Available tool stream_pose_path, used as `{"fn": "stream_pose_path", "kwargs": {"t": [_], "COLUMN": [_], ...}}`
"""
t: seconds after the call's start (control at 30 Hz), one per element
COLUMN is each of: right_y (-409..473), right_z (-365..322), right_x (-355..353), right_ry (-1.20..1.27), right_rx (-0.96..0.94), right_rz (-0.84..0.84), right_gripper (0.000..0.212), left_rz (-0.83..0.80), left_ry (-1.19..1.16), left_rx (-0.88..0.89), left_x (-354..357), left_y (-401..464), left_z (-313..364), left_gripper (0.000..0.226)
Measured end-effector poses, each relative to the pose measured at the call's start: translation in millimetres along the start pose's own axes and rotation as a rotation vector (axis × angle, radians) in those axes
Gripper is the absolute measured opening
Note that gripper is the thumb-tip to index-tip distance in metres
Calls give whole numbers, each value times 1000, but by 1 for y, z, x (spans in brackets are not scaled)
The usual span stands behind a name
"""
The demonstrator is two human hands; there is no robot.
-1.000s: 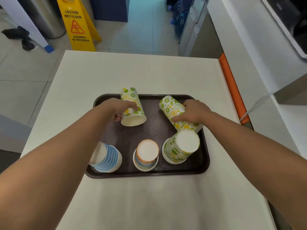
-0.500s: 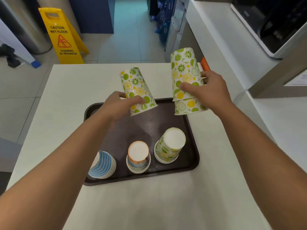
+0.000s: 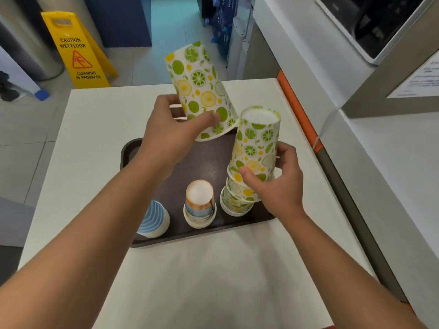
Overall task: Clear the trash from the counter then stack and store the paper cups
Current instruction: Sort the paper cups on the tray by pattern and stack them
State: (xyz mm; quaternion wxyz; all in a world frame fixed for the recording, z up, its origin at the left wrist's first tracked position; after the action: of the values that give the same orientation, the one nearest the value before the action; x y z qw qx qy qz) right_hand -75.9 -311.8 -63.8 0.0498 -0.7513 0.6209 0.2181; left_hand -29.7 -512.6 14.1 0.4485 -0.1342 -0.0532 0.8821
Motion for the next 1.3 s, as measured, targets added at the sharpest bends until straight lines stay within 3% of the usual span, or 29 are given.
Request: {"fn": "stream_pose_path", "kwargs": {"t": [0.17,0.33,0.53,0.73,0.93,1.13,1.3], "right_y": [-17,-29,-29,-29,-22,-13,-14], "right_z": [27,56,67,57,28,16,24], "right_x": [6,10,6,-21,-39,-24,-6], "right_ry": [-56,-76,-131,-116,21,67,82], "right_rx": [32,115,134,130,43,15,22], "right_rz": [-77,-168,-298,-376,-370,-329,-267], "right_gripper": [74,79,77,101,95,93,97], "left_rz": [-7,-148,-240,-297,-389,-345,-73], "left_ry": [5,137,330,660,897,773,415], "left_rx": [206,339,342,313,230,182,290], "left_x": [8,25,45,60,64,41,20], "left_y": [-22,-35,-37,-34,-27,-28,-55], "left_z": [4,-10,-33,-46,-55,-51,-68], "left_gripper": [64,74,73,83,85,97,62]}}
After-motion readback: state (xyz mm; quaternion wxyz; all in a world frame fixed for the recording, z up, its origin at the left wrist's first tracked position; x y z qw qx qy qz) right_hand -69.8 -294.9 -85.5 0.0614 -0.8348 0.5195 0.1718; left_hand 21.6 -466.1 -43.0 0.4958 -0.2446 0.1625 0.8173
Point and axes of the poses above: each hand's wrist, its own y-axis towards the middle knuckle, its own x-axis out of the palm, z = x × y, the point moved 1 cm from there along y, towards the middle knuckle, and after that the axes turned 4 degrees about -x, right-handed, at the moved point
